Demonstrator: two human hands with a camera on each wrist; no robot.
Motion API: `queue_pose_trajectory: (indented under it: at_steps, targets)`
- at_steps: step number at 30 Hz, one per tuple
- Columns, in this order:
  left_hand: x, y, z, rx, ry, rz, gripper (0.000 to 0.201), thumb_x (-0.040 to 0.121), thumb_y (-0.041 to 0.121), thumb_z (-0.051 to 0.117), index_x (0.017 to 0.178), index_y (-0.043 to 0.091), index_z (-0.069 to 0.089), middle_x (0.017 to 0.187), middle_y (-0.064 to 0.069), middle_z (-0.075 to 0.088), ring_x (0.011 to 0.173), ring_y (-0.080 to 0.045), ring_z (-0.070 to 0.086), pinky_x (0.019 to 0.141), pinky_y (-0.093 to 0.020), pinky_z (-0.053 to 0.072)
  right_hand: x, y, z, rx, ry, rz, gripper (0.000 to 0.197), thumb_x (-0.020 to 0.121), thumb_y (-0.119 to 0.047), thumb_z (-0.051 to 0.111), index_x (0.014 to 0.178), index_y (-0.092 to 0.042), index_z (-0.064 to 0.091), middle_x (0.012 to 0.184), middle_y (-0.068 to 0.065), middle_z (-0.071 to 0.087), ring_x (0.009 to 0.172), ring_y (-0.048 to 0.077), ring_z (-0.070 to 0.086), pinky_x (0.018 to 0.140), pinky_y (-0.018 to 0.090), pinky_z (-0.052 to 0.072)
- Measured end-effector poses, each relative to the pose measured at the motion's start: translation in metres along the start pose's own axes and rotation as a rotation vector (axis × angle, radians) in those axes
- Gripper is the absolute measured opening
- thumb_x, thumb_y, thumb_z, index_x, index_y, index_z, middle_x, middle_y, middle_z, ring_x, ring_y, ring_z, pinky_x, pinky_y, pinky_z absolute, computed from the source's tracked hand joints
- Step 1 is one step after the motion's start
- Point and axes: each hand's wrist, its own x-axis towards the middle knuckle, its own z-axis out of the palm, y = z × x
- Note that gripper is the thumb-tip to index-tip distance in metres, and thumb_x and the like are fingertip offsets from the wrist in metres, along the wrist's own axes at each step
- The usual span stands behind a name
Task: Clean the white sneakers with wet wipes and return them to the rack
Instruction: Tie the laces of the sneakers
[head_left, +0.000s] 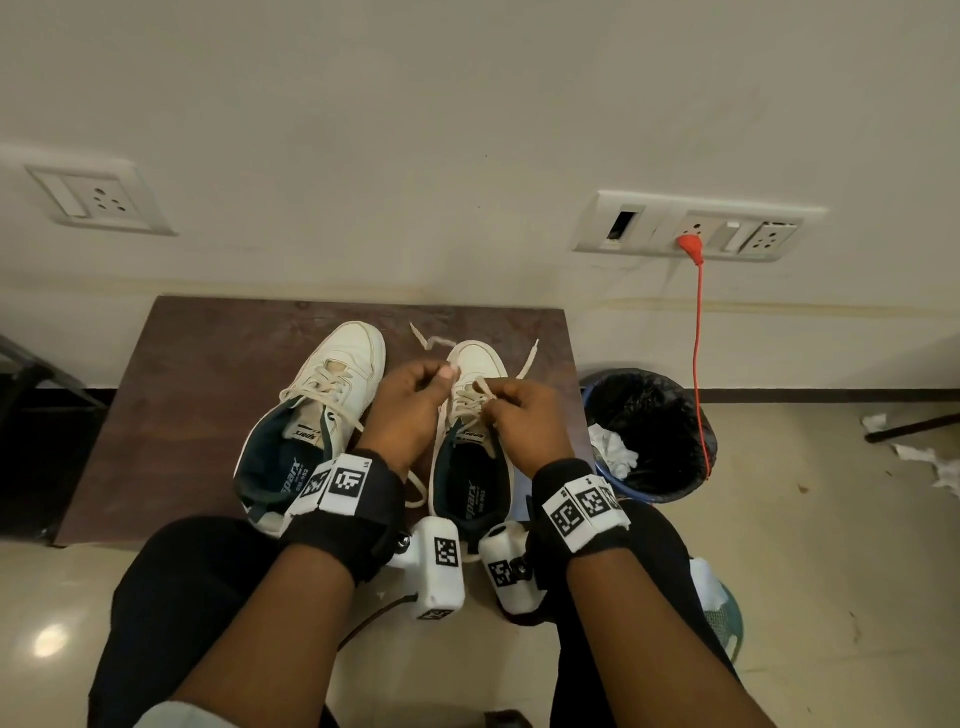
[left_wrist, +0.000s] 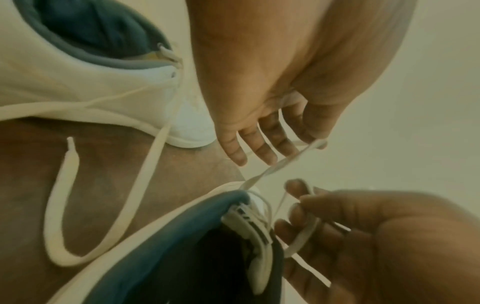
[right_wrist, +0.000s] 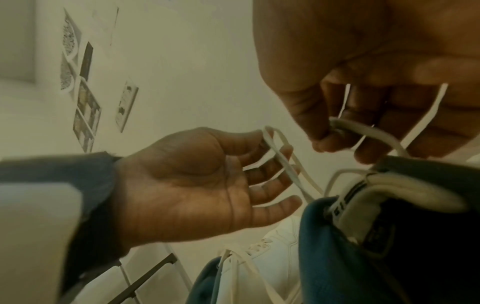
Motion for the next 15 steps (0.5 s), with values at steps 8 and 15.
queue_pose_trajectory:
  at_steps: [8, 15]
  targets:
    - [0.008, 0.016, 0.006, 0.275, -0.315, 0.236, 0.022, 0.094, 0.009, 0.052, 0.104, 0.021, 0.069, 0.101, 0.003, 0.069, 0.099, -0.01, 0.063, 0.089, -0.018, 0.047, -0.003, -0.018, -0.004, -0.123, -0.077, -0.124, 0.014, 0.082, -0.01, 0.06, 0.073, -0.001, 0.066, 0.068, 0.015, 0.065, 0.064, 0.024, 0.063, 0.063, 0.038, 0.051]
    - [0.009, 0.011, -0.012, 0.894, -0.277, 0.291, 0.045, 0.099, 0.047, 0.027, 0.093, 0.021, 0.063, 0.085, 0.0, 0.066, 0.084, -0.02, 0.061, 0.08, -0.04, 0.049, -0.008, -0.023, -0.018, -0.031, -0.058, -0.112, 0.028, 0.096, -0.02, 0.052, 0.082, -0.002, 0.068, 0.067, 0.005, 0.064, 0.055, 0.001, 0.054, 0.054, 0.014, 0.043]
